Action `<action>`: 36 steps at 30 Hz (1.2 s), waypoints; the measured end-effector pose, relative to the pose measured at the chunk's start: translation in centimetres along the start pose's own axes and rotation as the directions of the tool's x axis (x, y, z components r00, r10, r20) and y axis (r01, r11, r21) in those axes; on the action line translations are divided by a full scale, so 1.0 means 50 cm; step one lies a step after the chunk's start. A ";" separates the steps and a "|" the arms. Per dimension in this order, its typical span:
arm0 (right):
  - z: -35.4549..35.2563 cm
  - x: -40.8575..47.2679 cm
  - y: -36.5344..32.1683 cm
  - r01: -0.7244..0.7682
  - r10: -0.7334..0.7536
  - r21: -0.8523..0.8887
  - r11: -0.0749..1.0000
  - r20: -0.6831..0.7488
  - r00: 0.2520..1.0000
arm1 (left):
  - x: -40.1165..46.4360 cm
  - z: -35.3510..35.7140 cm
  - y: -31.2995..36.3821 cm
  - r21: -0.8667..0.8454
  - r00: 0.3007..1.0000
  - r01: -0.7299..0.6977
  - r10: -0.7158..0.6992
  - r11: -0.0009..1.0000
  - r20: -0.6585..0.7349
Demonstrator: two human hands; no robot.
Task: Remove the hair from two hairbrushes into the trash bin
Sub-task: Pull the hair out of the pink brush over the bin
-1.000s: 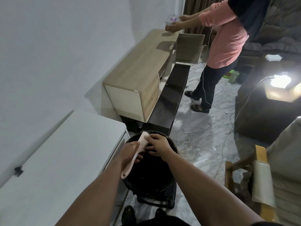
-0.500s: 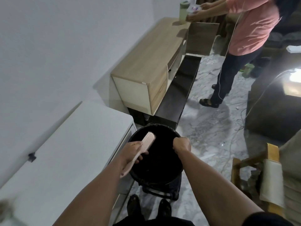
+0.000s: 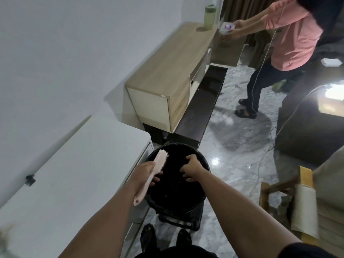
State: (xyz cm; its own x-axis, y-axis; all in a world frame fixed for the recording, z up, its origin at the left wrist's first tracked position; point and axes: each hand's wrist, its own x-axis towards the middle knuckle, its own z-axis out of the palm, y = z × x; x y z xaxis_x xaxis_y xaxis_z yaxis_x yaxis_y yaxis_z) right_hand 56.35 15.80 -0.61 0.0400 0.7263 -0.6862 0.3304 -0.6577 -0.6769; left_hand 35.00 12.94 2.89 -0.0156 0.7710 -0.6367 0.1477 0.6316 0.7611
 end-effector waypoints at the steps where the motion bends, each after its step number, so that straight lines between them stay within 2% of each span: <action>1: 0.013 -0.005 -0.008 0.016 -0.018 0.048 0.999 0.039 0.999 | 0.001 0.005 0.001 0.020 1.000 0.010 -0.010 1.000 0.017; 3: 0.034 -0.011 -0.028 0.086 -0.090 0.183 0.979 0.014 0.996 | -0.001 0.011 0.004 0.042 0.997 0.035 -0.038 0.998 0.067; 5: 0.053 -0.009 -0.036 0.194 -0.196 0.219 0.956 -0.014 0.981 | -0.009 0.019 0.011 0.031 0.990 0.062 -0.066 0.998 0.125; 8: 0.063 -0.003 -0.030 0.273 -0.235 0.296 0.915 -0.158 0.959 | -0.025 0.033 0.022 0.001 0.974 0.087 -0.086 0.996 0.210; 12: 0.055 0.012 -0.026 0.159 -0.099 0.329 0.931 -0.192 0.976 | -0.029 0.026 0.024 0.057 0.964 0.096 -0.107 0.994 0.242; 17: 0.003 0.022 0.001 0.011 0.085 0.326 0.945 -0.281 0.956 | -0.036 0.008 0.023 0.117 0.965 0.084 -0.110 0.990 0.237; 21: -0.036 0.015 0.025 -0.053 0.066 0.048 0.997 -0.327 0.943 | -0.025 -0.019 0.020 0.018 0.990 0.060 -0.062 0.998 0.128; 23: -0.039 0.015 0.029 -0.065 0.074 0.037 0.997 -0.323 0.943 | -0.016 -0.029 0.017 0.029 0.995 0.030 -0.033 0.999 0.099; 27: -0.022 0.004 0.008 -0.001 0.044 0.175 0.985 -0.243 0.969 | -0.005 -0.033 0.015 0.116 0.998 -0.018 0.011 0.993 0.068; 29: -0.005 -0.010 -0.010 0.068 -0.036 0.251 0.966 -0.128 0.991 | -0.006 -0.026 0.014 0.152 0.996 -0.043 0.030 0.987 0.083; 32: 0.022 -0.027 -0.037 0.068 -0.096 0.329 0.942 0.070 0.993 | -0.011 -0.013 0.011 0.138 0.987 -0.033 0.010 0.990 0.161; 33: 0.028 -0.029 -0.042 0.074 -0.103 0.334 0.940 0.069 0.992 | -0.015 -0.009 0.012 0.120 0.983 -0.022 -0.001 0.993 0.185; 36: 0.034 -0.016 -0.041 0.076 -0.056 0.388 0.918 -0.061 0.997 | -0.023 -0.005 0.018 0.098 0.978 0.029 -0.048 0.995 0.204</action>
State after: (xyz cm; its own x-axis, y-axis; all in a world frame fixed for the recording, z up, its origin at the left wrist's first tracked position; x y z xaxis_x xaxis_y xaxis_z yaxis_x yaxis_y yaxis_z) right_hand 54.06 16.22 0.87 0.0790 0.7730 -0.6295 -0.0598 -0.6267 -0.7770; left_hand 34.92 12.64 4.33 0.1795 0.7065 -0.6846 0.2438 0.6422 0.7267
